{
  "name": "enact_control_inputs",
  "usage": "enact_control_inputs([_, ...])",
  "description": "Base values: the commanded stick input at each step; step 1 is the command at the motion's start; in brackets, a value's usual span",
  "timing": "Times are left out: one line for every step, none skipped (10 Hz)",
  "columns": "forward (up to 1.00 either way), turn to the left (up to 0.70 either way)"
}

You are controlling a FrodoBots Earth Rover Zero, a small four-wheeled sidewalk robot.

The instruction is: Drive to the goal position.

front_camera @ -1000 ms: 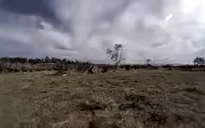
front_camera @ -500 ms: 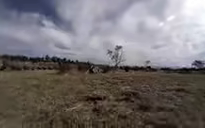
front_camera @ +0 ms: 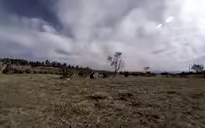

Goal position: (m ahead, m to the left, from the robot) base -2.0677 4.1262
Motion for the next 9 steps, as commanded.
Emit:
enact_control_inputs([-0.70, 0.00])
enact_control_inputs([-0.53, 0.11])
enact_control_inputs([-0.12, 0.37])
enact_control_inputs([0.27, 0.38])
enact_control_inputs([0.66, 0.28])
enact_control_inputs([0.70, 0.27])
enact_control_inputs([0.70, 0.27])
enact_control_inputs([0.70, 0.27])
enact_control_inputs([0.70, 0.27])
